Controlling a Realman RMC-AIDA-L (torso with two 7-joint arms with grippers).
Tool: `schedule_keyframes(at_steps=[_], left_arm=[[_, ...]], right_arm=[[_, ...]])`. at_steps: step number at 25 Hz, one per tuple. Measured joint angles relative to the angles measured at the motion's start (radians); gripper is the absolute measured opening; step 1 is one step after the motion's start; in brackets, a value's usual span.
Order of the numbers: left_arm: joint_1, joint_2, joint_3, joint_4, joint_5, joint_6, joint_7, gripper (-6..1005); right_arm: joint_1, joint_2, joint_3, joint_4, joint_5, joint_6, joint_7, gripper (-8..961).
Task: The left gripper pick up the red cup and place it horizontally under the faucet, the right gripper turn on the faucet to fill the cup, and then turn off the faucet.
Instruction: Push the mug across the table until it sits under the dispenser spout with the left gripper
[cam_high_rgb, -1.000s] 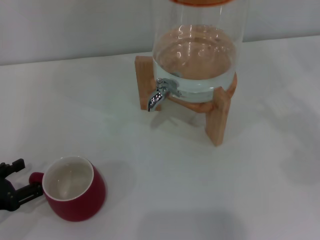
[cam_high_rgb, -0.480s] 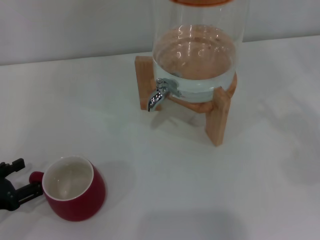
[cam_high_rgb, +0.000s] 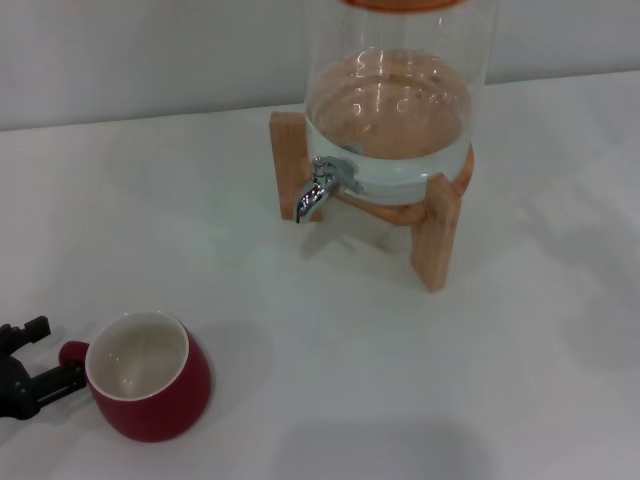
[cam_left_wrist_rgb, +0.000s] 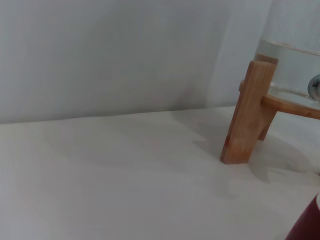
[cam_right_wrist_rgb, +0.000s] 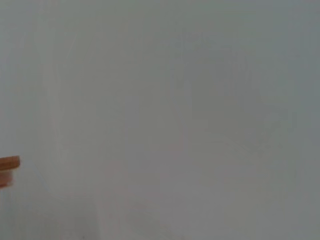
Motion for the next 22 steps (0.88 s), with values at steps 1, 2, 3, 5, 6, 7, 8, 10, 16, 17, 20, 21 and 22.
schedule_keyframes(at_steps=[1, 2, 3, 5, 6, 7, 8, 10, 16, 17, 20, 21, 22], left_arm=[[0.0, 0.0, 0.0, 0.001, 0.0, 0.0, 0.001, 786], [-0.001, 0.0, 0.0, 0.003, 0.001, 0.0, 0.002, 786], [-0.001, 0.0, 0.0, 0.005, 0.001, -0.001, 0.003, 785], [-0.001, 0.0, 0.0, 0.007, 0.002, -0.003, 0.004, 785], [-0.001, 0.0, 0.0, 0.009, 0.002, -0.006, 0.006, 784], [-0.002, 0.0, 0.0, 0.009, 0.002, -0.007, 0.008, 784], [-0.002, 0.0, 0.0, 0.009, 0.002, -0.007, 0.008, 783], [-0.007, 0.001, 0.002, 0.009, 0.001, -0.011, 0.016, 783], [-0.014, 0.001, 0.039, 0.01, 0.004, -0.008, 0.035, 780], [-0.014, 0.001, 0.041, 0.01, 0.003, -0.008, 0.038, 780], [-0.014, 0.002, 0.043, 0.01, 0.003, -0.007, 0.044, 779], [-0.014, 0.002, 0.045, 0.01, 0.003, -0.007, 0.044, 779], [-0.014, 0.002, 0.046, 0.01, 0.003, -0.006, 0.044, 778]], right_arm=[[0.0, 0.0, 0.0, -0.003, 0.003, 0.0, -0.003, 720], [0.0, 0.0, 0.0, -0.005, 0.005, 0.001, -0.006, 720], [0.0, 0.0, 0.0, -0.008, 0.007, 0.002, -0.009, 720], [-0.001, 0.0, 0.0, -0.01, 0.009, 0.004, -0.011, 720], [-0.002, 0.0, 0.0, -0.01, 0.009, 0.004, -0.012, 720], [-0.002, 0.0, 0.0, -0.01, 0.01, 0.004, -0.012, 720], [-0.003, 0.0, 0.0, -0.01, 0.01, 0.004, -0.012, 720], [-0.003, 0.0, 0.0, -0.01, 0.01, 0.004, -0.012, 720], [-0.002, 0.0, 0.0, -0.01, 0.011, 0.005, -0.012, 720], [-0.002, 0.0, 0.0, -0.01, 0.011, 0.006, -0.012, 720], [-0.002, 0.0, 0.0, -0.01, 0.011, 0.006, -0.012, 721], [-0.002, 0.0, 0.0, -0.01, 0.011, 0.006, -0.012, 721], [-0.001, 0.0, 0.0, -0.01, 0.011, 0.006, -0.012, 721]])
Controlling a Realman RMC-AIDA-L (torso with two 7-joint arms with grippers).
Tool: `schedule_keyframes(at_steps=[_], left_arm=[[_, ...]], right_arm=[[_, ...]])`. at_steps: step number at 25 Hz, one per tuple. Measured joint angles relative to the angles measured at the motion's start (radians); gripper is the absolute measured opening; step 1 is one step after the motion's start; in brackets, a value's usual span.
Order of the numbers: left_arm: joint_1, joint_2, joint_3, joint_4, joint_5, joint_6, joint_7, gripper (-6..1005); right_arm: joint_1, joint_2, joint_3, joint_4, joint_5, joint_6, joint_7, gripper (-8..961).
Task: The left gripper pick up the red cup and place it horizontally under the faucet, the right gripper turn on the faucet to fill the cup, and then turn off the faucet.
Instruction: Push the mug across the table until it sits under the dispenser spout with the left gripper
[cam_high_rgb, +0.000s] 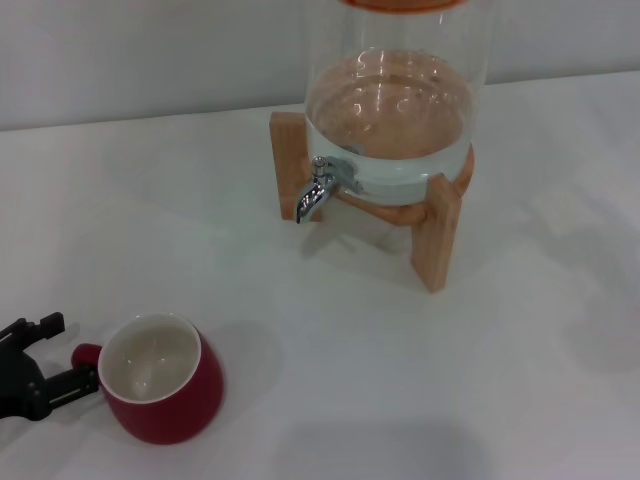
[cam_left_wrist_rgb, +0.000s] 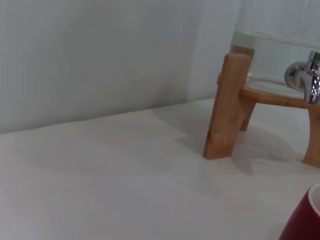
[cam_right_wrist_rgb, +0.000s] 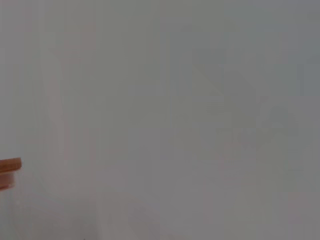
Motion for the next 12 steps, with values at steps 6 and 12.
schedule_keyframes(at_steps=[6, 12], left_arm=[[0.0, 0.0, 0.001, 0.0, -0.004, 0.001, 0.001, 776], [0.0, 0.0, 0.001, 0.001, -0.004, -0.004, -0.002, 774]], right_arm=[[0.002, 0.0, 0.0, 0.0, 0.0, 0.0, 0.0, 721], [0.001, 0.0, 0.0, 0.0, 0.001, 0.0, 0.0, 721]])
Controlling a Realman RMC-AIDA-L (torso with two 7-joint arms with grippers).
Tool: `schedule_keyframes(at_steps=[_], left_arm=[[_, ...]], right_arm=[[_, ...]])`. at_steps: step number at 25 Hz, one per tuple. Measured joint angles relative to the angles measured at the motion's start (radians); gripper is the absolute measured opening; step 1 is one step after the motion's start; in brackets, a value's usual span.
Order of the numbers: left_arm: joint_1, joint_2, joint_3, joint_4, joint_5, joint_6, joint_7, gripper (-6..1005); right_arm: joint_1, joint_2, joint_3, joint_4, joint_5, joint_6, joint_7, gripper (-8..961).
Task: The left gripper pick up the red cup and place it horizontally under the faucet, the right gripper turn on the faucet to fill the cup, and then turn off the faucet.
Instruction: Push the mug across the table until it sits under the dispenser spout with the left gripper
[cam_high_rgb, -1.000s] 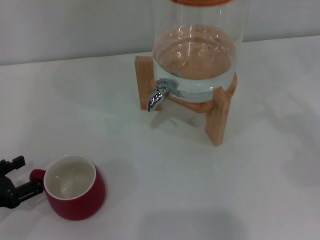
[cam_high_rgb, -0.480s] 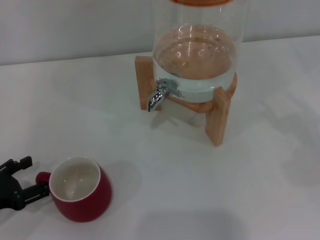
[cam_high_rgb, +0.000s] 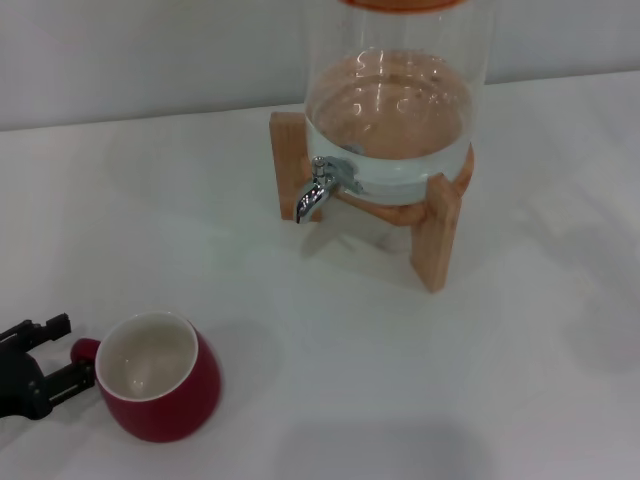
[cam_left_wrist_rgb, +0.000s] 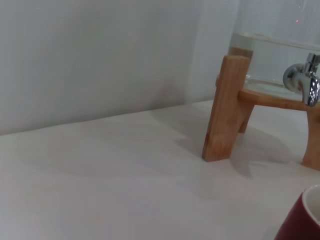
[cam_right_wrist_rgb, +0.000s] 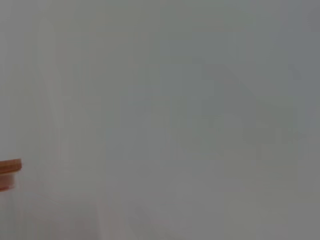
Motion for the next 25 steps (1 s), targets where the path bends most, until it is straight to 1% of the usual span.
schedule_keyframes(at_steps=[4, 9, 23, 25], left_arm=[[0.0, 0.0, 0.0, 0.001, 0.0, -0.001, -0.002, 772], [0.0, 0.0, 0.0, 0.001, 0.0, -0.002, -0.003, 534], [0.0, 0.0, 0.0, 0.001, 0.0, -0.006, -0.008, 323], [0.0, 0.0, 0.0, 0.0, -0.001, -0.006, -0.008, 271]], right_arm=[[0.0, 0.0, 0.0, 0.0, 0.0, 0.0, 0.0, 721], [-0.001, 0.0, 0.0, 0.0, 0.009, 0.0, 0.0, 721], [-0.003, 0.0, 0.0, 0.0, 0.011, 0.003, 0.0, 720], [-0.003, 0.0, 0.0, -0.001, 0.011, 0.003, 0.0, 720]])
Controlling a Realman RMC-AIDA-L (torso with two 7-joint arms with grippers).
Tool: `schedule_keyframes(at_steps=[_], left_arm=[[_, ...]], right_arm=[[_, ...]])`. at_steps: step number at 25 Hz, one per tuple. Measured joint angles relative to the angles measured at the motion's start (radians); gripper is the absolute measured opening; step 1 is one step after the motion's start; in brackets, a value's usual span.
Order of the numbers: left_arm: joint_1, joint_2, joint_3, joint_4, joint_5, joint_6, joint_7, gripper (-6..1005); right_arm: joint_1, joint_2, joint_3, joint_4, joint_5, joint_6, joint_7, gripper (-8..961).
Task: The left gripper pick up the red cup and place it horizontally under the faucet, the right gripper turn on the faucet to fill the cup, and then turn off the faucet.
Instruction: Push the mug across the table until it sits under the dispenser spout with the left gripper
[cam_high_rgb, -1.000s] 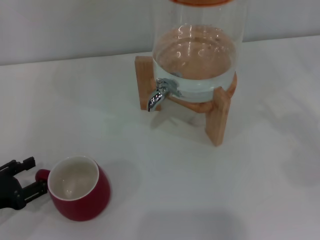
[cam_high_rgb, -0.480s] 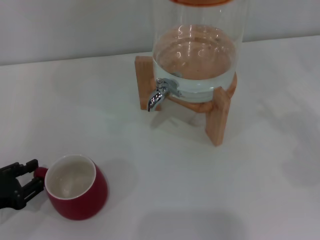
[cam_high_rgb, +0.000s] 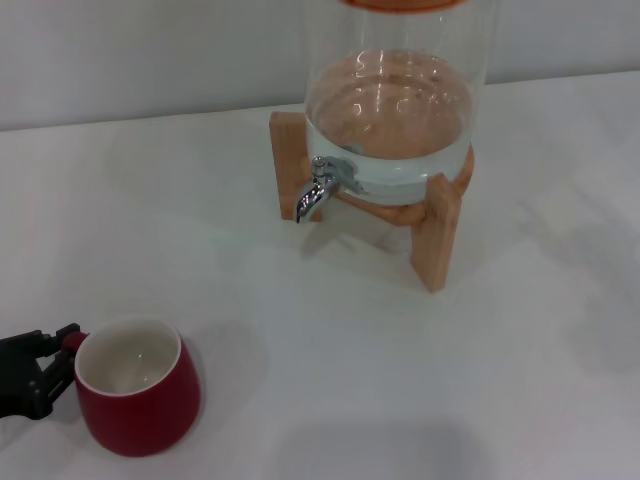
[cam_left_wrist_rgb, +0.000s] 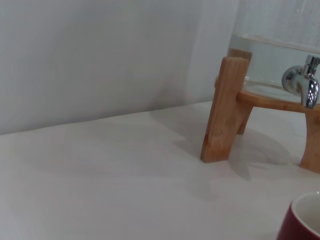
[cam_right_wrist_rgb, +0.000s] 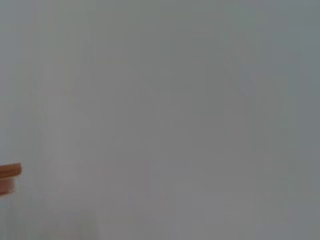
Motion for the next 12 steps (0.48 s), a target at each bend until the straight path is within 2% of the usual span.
schedule_keyframes(at_steps=[3, 12], left_arm=[[0.0, 0.0, 0.0, 0.0, 0.0, 0.0, 0.0, 194], [0.0, 0.0, 0.0, 0.001, -0.021, -0.009, 0.007, 175]], right_arm=[[0.0, 0.0, 0.0, -0.003, 0.0, 0.0, 0.0, 720], [0.0, 0.0, 0.0, -0.01, 0.013, 0.0, 0.0, 720]])
